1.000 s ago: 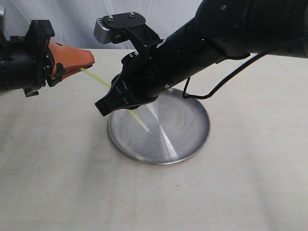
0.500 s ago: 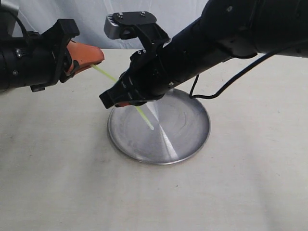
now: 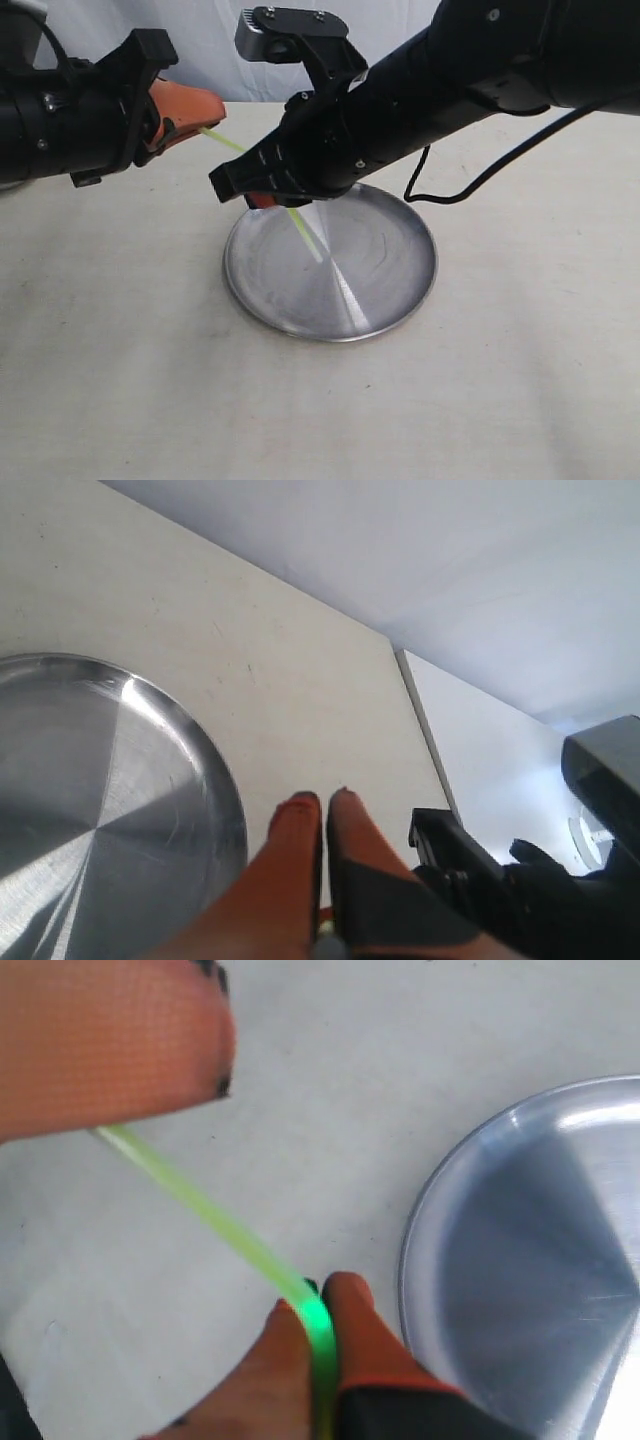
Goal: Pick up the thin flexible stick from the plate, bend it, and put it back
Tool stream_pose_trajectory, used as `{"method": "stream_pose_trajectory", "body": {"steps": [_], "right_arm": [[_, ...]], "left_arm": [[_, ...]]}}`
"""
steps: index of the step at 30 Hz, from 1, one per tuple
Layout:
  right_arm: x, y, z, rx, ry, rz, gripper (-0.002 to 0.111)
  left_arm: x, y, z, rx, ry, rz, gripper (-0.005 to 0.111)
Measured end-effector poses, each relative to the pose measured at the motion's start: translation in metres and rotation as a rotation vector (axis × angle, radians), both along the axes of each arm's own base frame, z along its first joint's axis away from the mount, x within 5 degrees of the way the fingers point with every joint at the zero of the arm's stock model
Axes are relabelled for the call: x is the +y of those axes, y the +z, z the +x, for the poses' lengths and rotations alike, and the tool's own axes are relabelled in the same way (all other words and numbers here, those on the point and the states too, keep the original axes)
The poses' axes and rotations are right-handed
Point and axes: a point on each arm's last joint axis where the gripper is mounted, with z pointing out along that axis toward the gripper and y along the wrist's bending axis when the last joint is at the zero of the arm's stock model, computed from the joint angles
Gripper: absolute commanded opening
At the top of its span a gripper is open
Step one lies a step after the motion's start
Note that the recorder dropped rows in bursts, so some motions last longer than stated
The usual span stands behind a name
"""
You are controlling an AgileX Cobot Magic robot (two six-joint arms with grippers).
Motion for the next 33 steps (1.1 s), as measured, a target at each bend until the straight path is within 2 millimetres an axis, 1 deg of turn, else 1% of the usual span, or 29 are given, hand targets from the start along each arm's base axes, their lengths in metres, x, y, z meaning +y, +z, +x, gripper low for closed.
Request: {"method": "stream_pose_trajectory", "body": {"steps": [6, 12, 21, 33], "right_arm": [[-0.001, 0.0, 0.002, 0.023, -0.048, 0.012, -0.001], [-0.002, 0.005, 0.012, -0.012, -0.159, 0.073, -0.001], [-0.001, 0.007, 0.014, 0.032, -0.24, 0.131, -0.001], [-0.001, 0.007, 0.014, 0.071, -0.274, 0.155, -0.001]], "left_arm": [[-0.005, 0.0, -0.002, 0.002, 0.011, 0.02, 0.0], [-0.013, 0.0, -0.006, 0.008, -0.006, 0.023, 0.0], [-0.014, -0.001, -0.006, 0.039, 0.022, 0.0, 0.0], [-0.013, -0.001, -0.006, 0.046, 0.033, -0.003, 0.0]]}}
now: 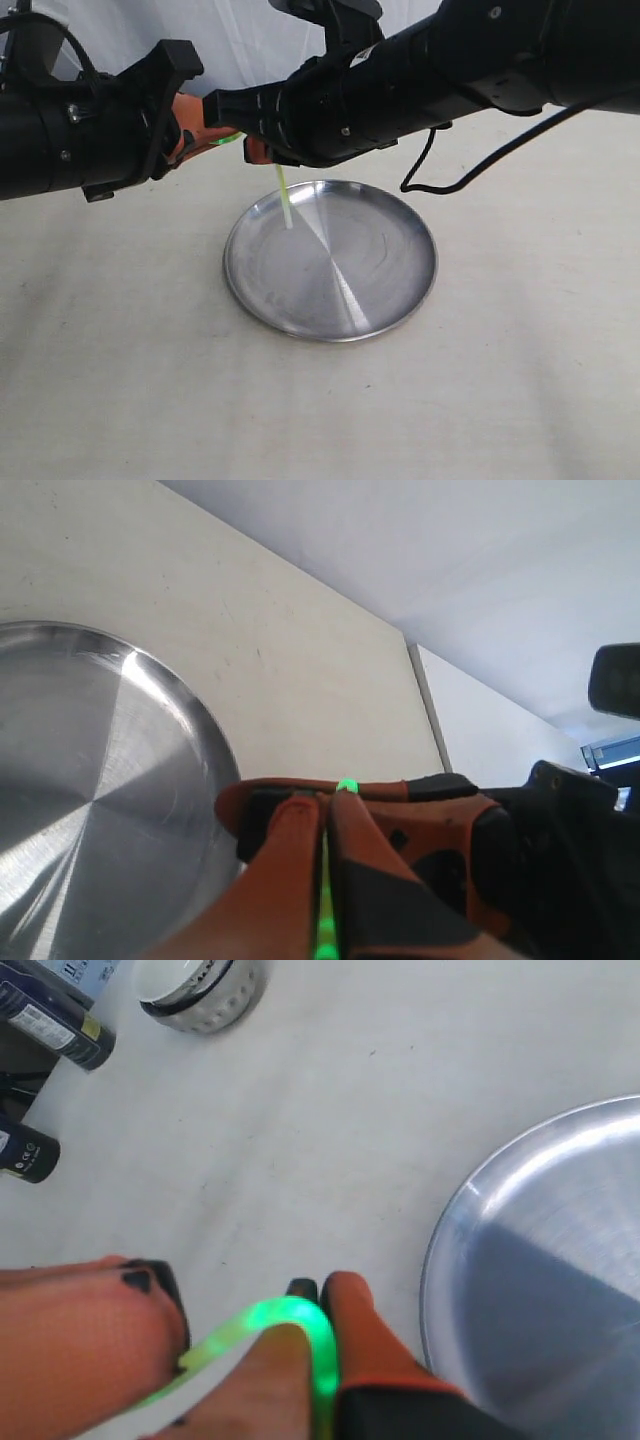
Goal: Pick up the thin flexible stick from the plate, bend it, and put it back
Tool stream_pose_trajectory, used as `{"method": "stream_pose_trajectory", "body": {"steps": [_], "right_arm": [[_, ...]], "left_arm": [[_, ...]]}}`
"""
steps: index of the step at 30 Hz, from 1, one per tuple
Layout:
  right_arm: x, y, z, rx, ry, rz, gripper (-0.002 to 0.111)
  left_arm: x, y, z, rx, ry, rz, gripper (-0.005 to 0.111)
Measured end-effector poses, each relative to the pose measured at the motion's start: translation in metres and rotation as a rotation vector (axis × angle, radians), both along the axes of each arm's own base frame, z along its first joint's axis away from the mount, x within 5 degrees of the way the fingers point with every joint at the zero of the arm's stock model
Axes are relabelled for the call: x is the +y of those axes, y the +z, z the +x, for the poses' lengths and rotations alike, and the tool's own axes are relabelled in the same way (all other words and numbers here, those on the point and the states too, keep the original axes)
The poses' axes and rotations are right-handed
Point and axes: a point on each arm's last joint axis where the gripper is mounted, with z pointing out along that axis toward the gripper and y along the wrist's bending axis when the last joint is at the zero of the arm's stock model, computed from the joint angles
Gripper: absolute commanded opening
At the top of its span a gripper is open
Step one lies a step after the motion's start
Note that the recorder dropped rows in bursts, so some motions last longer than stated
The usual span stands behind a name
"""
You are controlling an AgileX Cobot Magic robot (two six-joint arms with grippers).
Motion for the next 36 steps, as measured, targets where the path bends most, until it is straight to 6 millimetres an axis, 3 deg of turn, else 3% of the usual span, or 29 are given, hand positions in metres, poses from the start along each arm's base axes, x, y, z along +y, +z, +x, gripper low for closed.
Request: {"method": "stream_pose_trajectory", "body": {"steps": [36], "right_arm": [[0.0038, 0.0084, 0.0049, 0.211, -0.244, 0.259, -0.001]], "left_arm": [[0.0015, 0.0057, 0.0037, -0.077, -0.005, 0.08, 0.0]]}}
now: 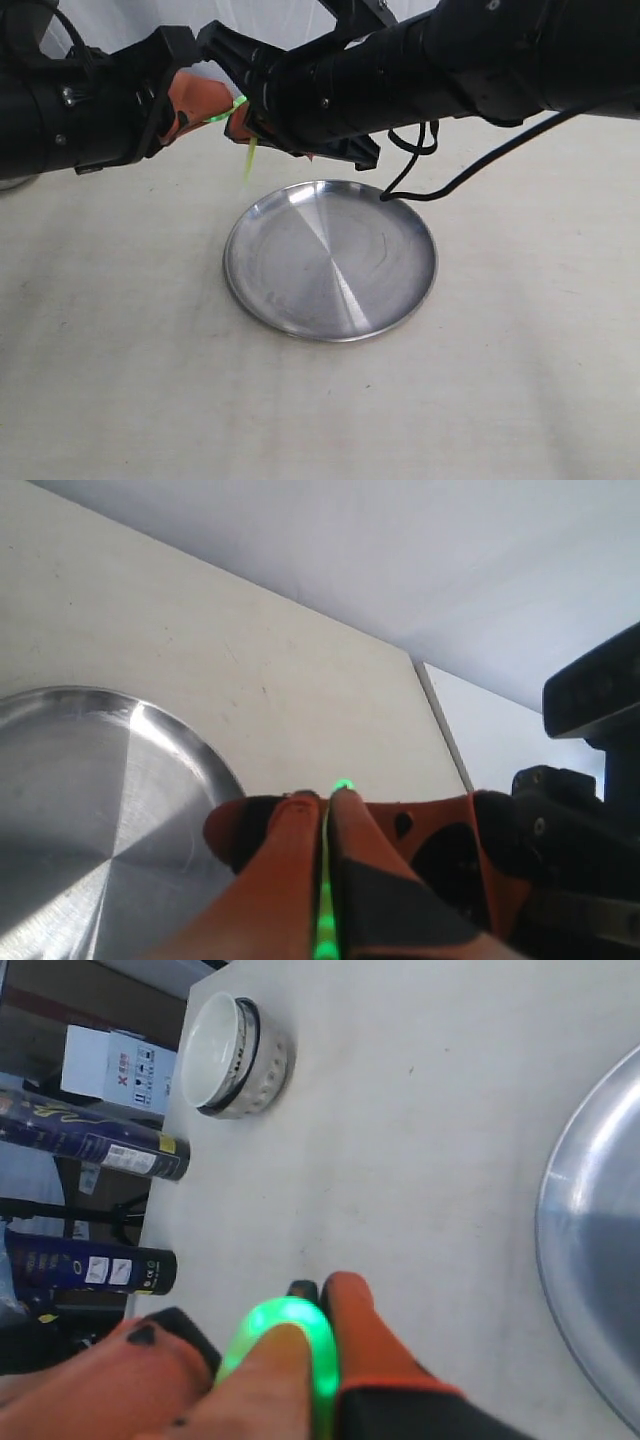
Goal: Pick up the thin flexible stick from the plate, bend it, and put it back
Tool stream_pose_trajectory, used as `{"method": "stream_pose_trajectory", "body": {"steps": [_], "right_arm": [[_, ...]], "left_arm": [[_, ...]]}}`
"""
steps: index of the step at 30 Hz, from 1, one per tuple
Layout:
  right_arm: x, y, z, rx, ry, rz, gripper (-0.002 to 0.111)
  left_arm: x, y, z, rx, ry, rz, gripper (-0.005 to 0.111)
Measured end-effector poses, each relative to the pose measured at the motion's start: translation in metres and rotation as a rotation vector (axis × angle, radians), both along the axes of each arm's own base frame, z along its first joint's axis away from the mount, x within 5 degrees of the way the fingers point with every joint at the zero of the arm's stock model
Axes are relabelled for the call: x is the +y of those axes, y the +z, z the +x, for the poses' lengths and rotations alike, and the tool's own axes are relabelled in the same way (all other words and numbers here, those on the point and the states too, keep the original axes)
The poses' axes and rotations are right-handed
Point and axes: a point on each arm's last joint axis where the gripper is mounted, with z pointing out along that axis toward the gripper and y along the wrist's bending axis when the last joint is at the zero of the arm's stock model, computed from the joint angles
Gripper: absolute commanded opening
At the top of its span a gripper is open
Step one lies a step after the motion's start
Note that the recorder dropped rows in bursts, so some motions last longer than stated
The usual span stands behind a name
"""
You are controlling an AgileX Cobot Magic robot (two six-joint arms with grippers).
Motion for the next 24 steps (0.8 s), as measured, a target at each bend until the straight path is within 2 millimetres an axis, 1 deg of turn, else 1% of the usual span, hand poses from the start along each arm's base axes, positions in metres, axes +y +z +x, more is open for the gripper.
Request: {"method": "stream_pose_trajectory", "body": {"steps": [24], "right_arm": [[0.0021, 0.0004, 0.0018, 0.057, -0.083, 0.094, -0.001]], "left_arm": [[-0.0001, 0.003, 0.0012, -0.058, -0.025, 0.061, 0.0]]}}
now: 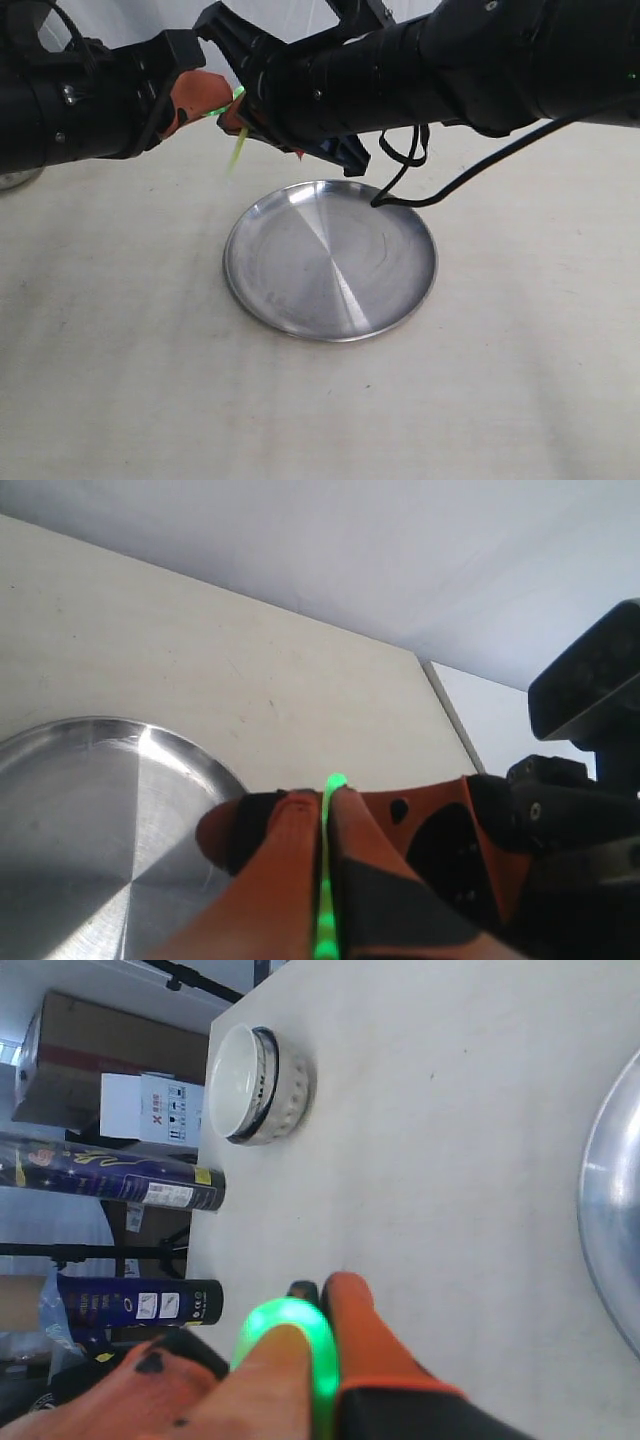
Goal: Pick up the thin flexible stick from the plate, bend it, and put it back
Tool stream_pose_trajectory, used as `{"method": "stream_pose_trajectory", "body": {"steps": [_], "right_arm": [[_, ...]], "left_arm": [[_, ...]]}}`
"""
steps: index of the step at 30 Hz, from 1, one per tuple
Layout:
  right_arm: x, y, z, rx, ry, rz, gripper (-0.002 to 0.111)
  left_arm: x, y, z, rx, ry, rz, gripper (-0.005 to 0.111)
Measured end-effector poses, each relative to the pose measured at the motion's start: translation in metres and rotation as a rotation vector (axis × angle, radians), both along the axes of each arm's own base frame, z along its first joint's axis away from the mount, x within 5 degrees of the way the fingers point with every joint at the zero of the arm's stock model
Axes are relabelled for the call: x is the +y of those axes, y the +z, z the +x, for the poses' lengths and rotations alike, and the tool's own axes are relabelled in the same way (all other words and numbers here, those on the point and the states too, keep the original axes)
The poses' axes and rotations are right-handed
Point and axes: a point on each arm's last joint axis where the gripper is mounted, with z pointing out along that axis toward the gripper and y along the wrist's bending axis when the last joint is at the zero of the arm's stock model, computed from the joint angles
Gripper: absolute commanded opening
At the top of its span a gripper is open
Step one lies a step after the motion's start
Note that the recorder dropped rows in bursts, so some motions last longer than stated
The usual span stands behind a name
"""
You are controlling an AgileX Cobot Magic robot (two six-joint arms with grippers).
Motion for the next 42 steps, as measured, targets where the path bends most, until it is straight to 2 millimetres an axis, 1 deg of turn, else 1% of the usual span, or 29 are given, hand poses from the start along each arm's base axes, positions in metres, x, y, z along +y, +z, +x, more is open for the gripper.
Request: {"method": "stream_pose_trajectory", "body": {"steps": [12, 22, 38, 42], "right_arm": [[0.0022, -0.0011, 0.0009, 0.033, -0.036, 0.041, -0.001], [0.0044, -0.0013, 0.0, 0.103, -0.057, 0.102, -0.001], [0.0047, -0.0007, 0.0, 0.12, -0.067, 0.121, -0.001], [0.0046, -0.0009, 0.0, 0.082, -0.044, 0.093, -0.001]], "left_arm": [[0.0005, -0.0002, 0.0003, 0.0, 0.006, 0.003, 0.0], [0.0008, -0.0003, 0.0005, -0.001, 0.009, 0.006, 0.0], [0.0008, -0.0003, 0.0005, -0.002, 0.009, 0.008, 0.0], [0.0008, -0.0003, 0.0005, 0.002, 0.011, 0.002, 0.0]]}}
